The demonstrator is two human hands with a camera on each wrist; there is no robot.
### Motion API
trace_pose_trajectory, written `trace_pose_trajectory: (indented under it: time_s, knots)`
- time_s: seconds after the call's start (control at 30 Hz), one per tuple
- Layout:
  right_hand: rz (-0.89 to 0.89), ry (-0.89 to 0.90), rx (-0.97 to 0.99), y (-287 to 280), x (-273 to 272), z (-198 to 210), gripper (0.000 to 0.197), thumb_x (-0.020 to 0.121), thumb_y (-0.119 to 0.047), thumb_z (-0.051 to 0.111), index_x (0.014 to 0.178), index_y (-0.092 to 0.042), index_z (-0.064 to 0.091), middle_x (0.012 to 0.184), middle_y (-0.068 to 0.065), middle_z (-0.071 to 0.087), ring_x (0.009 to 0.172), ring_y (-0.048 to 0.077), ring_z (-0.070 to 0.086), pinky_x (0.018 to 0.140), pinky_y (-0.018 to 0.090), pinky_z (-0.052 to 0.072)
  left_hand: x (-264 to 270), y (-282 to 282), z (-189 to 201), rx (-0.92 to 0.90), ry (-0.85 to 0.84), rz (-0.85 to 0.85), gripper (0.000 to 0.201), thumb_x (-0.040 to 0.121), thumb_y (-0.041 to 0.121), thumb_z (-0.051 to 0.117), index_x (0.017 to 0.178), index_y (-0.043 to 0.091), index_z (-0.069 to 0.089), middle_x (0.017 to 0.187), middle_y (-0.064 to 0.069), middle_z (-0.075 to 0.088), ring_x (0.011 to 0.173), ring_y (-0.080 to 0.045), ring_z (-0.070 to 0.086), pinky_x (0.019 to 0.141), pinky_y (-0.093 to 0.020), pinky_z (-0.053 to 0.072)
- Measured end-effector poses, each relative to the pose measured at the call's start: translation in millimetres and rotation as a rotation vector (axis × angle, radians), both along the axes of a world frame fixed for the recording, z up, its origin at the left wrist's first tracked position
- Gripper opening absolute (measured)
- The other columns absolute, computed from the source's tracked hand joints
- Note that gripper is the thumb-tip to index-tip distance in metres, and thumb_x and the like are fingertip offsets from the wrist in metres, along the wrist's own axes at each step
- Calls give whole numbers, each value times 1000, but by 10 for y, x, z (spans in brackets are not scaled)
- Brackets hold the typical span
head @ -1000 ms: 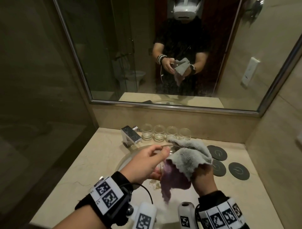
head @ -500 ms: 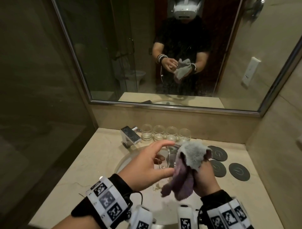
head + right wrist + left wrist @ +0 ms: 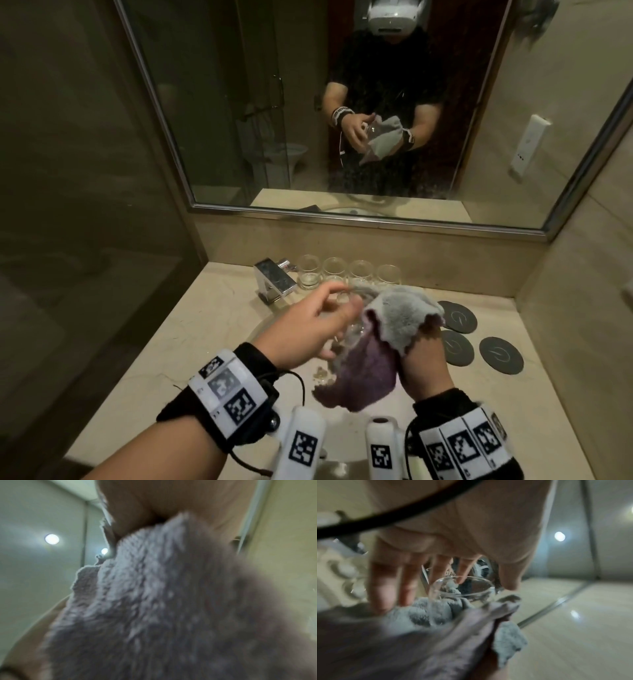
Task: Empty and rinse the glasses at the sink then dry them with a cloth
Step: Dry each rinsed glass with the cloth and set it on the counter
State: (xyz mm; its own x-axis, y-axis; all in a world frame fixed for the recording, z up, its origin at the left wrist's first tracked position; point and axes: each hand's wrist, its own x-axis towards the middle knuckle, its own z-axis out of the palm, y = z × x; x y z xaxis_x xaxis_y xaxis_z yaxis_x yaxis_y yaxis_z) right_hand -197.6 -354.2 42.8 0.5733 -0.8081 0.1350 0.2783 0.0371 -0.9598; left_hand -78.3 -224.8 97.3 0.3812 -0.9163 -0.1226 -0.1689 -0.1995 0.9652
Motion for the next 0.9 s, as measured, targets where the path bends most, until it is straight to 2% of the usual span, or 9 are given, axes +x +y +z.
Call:
trace_pose_trajectory:
  time_s: [0.07, 0.1, 0.13, 0.23, 0.33, 0.4, 0.6, 0.77, 0.9]
  knots:
    - [-30, 33, -260, 0, -80, 93, 29, 77, -7, 44, 82, 2, 71, 76, 17, 72, 82, 19, 60, 74, 35, 49, 7, -34, -2, 51, 185, 85, 70, 70, 65, 63, 126, 24, 53, 106, 2, 63, 65, -10, 65, 71, -40, 59]
    - [120, -79, -62, 57, -29, 169, 23, 81, -7, 45, 79, -5, 68, 73, 13, 69, 71, 16, 65, 68, 35, 51, 17, -36, 4, 42, 147, 88, 68, 71, 61, 66, 127, 24, 53, 105, 3, 64, 66, -11, 66, 75, -44, 59]
    - [-1, -90, 34, 63, 27, 201, 16, 86, -11, 49, 79, -8, 64, 72, 10, 66, 62, 11, 64, 68, 32, 51, 21, -30, 15, 12, 35, 65, 66, 74, 58, 71, 130, 27, 51, 110, 7, 64, 76, -13, 68, 81, -45, 59]
    - [161, 45, 427, -32, 111, 195, 19, 96, -17, 52, 86, -8, 65, 77, 8, 68, 66, 15, 66, 62, 29, 54, 68, -18, -20, -45, -321, -24, 62, 80, 40, 75, 134, 39, 45, 129, 16, 53, 99, -11, 64, 84, -34, 57]
    - [48, 44, 214, -50, 187, 306, 19, 93, 3, 51, 98, -3, 68, 96, 12, 70, 90, 23, 67, 88, 38, 54, 65, -83, -6, -53, 39, 120, 68, 74, 63, 69, 131, 32, 48, 109, 6, 59, 68, -10, 65, 58, -29, 55]
    - [-54, 33, 61, -48, 205, 319, 20, 84, 8, 55, 96, -3, 65, 94, 6, 69, 89, 13, 66, 92, 32, 52, 81, -127, -1, -42, 216, 202, 75, 66, 64, 64, 126, 21, 52, 90, 3, 58, 51, -8, 54, 51, -26, 47]
    - [153, 165, 259, -64, 241, 461, 19, 97, -8, 51, 89, -10, 67, 86, 11, 70, 79, 25, 66, 75, 36, 54, 205, -10, -13, -157, -237, 50, 63, 77, 46, 75, 132, 35, 46, 128, 10, 53, 80, -16, 65, 79, -35, 58]
    - [-54, 124, -16, -18, 300, 438, 24, 90, -1, 55, 82, -21, 66, 91, -1, 69, 92, 19, 64, 90, 34, 50, 128, -117, 82, -165, 354, 184, 48, 76, 49, 61, 115, 23, 54, 107, -5, 60, 54, -14, 61, 49, -25, 52]
    - [149, 134, 297, -92, 289, 475, 17, 94, -21, 57, 88, -10, 68, 86, 10, 67, 83, 25, 62, 74, 35, 51, 175, -45, 64, -221, -178, 8, 50, 85, 20, 73, 125, 39, 49, 131, 11, 52, 83, -15, 69, 71, -29, 59]
